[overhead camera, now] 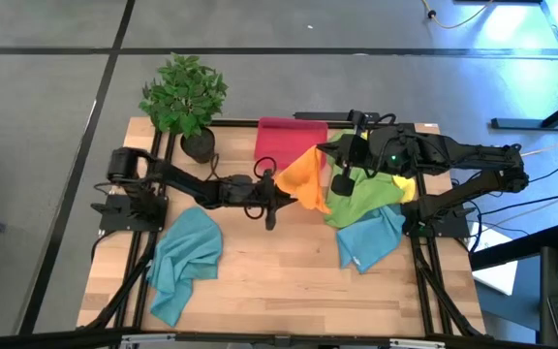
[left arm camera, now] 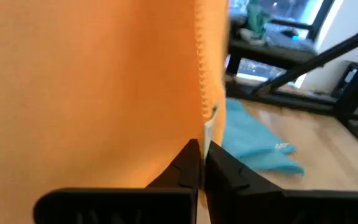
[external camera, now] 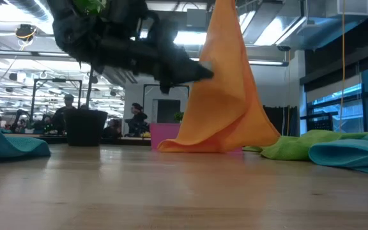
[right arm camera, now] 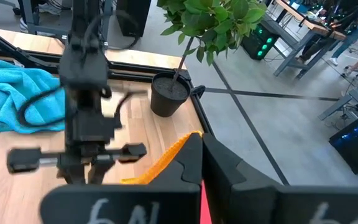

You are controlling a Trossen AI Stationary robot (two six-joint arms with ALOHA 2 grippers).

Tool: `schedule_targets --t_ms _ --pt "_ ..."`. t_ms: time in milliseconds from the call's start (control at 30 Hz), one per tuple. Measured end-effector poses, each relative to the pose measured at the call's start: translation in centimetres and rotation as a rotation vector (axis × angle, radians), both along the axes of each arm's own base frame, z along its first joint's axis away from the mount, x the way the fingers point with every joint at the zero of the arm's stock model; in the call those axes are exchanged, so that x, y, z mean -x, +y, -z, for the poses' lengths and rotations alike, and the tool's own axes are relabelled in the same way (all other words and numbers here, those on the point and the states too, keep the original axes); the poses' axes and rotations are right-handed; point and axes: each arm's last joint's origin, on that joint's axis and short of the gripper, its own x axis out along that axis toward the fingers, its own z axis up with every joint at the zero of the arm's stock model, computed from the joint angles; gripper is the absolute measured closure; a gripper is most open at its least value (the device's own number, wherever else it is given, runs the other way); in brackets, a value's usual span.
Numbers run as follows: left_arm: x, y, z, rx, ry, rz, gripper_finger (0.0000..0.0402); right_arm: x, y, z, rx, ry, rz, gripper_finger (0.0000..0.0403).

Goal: Roll microfiber towels into tight, uniform cylinder then place into a basket
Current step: Fold the orange towel

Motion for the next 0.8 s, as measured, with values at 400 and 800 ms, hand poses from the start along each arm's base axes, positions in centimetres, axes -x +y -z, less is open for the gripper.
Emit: schedule_targets --t_ms 400,800 --pt "7.8 -1.0 -8.7 -0.183 0.183 -0.175 0.0401 0.5 -0.1 0.4 -0.014 0.053 0.019 0.0398" --pt "15.8 -1.2 -14.3 -0.324 0.094 -0.407 0.0401 0.5 -0.2 0.4 0.017 0.057 0.040 0.0398"
